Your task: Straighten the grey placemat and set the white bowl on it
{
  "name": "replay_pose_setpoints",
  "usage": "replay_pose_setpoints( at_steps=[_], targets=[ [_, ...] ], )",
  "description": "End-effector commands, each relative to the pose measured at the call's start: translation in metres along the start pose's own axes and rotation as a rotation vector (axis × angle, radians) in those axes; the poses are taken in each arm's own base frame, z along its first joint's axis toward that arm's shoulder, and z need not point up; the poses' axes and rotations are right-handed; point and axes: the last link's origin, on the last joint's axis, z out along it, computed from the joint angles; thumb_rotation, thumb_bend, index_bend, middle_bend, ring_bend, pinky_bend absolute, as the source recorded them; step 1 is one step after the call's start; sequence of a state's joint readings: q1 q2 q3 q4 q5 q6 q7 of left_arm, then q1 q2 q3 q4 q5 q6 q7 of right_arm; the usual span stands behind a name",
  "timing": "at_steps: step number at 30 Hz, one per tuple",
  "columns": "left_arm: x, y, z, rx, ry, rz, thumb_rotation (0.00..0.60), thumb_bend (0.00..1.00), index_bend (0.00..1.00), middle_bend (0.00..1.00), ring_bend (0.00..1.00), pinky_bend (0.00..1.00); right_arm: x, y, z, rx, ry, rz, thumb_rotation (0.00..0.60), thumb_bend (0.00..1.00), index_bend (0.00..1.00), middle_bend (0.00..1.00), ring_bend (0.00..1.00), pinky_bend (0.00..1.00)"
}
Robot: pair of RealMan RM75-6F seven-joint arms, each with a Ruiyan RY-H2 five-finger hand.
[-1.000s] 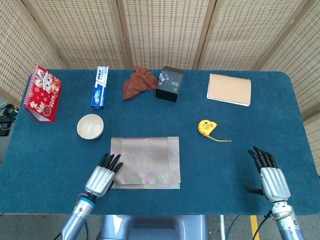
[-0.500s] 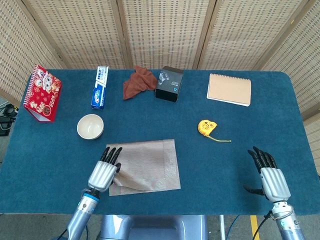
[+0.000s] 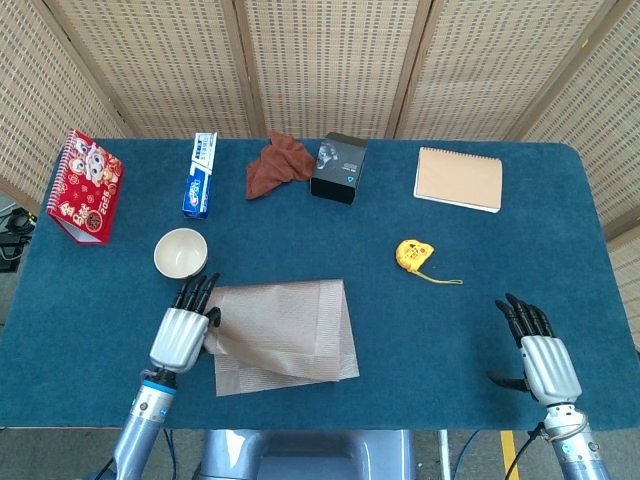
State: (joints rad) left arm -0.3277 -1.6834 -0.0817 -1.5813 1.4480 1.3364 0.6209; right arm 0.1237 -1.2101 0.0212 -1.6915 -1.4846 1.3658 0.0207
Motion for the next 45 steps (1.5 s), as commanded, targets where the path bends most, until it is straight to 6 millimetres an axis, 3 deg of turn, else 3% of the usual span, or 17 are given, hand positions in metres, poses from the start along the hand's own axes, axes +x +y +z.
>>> replay_pose_setpoints(
  at_steps=[1,5,8,14,20,23,24,29,31,40,45],
  targets=[
    [0.016,-0.006,0.015,0.041,0.02,-0.029,0.6,0.66,0.81,0.0,0.0,0.0,0.0,0.0,0.001,-0.002,0.002,-0.001,0.6,0.08,0.05,0.0,0.0,0.0],
    [0.03,-0.009,0.041,0.087,0.026,-0.057,0.6,0.66,0.81,0.0,0.0,0.0,0.0,0.003,0.002,-0.013,0.001,-0.003,0.6,0.08,0.05,0.0,0.0,0.0],
    [0.037,-0.019,0.072,0.154,0.028,-0.022,0.6,0.66,0.81,0.0,0.0,0.0,0.0,0.006,0.005,-0.029,-0.001,-0.004,0.6,0.08,0.05,0.0,0.0,0.0],
    [0.036,-0.032,0.115,0.25,0.025,0.064,0.6,0.66,0.81,0.0,0.0,0.0,-0.001,0.01,0.009,-0.045,-0.002,-0.007,0.6,0.08,0.05,0.0,0.0,0.0],
    [0.03,-0.036,0.141,0.289,0.012,0.108,0.6,0.66,0.8,0.0,0.0,0.0,-0.001,0.013,0.013,-0.057,-0.001,-0.012,0.6,0.08,0.05,0.0,0.0,0.0],
    [0.026,-0.037,0.15,0.308,-0.005,0.114,0.6,0.59,0.7,0.0,0.0,0.0,-0.002,0.015,0.014,-0.063,-0.001,-0.015,0.6,0.08,0.05,0.0,0.0,0.0],
    [0.024,-0.038,0.152,0.313,-0.012,0.12,0.6,0.54,0.61,0.0,0.0,0.0,-0.002,0.015,0.015,-0.065,-0.002,-0.017,0.6,0.08,0.05,0.0,0.0,0.0],
    [0.019,-0.04,0.152,0.307,-0.028,0.138,0.6,0.24,0.1,0.0,0.0,0.0,-0.003,0.017,0.015,-0.07,-0.002,-0.021,0.6,0.08,0.05,0.0,0.0,0.0],
    [0.02,-0.041,0.15,0.304,-0.016,0.129,0.6,0.21,0.02,0.0,0.0,0.0,-0.003,0.016,0.015,-0.069,-0.002,-0.021,0.6,0.08,0.05,0.0,0.0,0.0],
    [0.036,-0.059,0.124,0.275,0.056,0.073,0.6,0.2,0.0,0.0,0.0,0.0,-0.005,0.014,0.013,-0.059,-0.009,-0.028,0.6,0.08,0.05,0.0,0.0,0.0],
    [0.055,-0.082,0.076,0.273,0.088,-0.004,0.6,0.2,0.0,0.0,0.0,0.0,-0.006,0.011,0.011,-0.039,-0.004,-0.028,0.6,0.07,0.05,0.0,0.0,0.0]
  ],
)
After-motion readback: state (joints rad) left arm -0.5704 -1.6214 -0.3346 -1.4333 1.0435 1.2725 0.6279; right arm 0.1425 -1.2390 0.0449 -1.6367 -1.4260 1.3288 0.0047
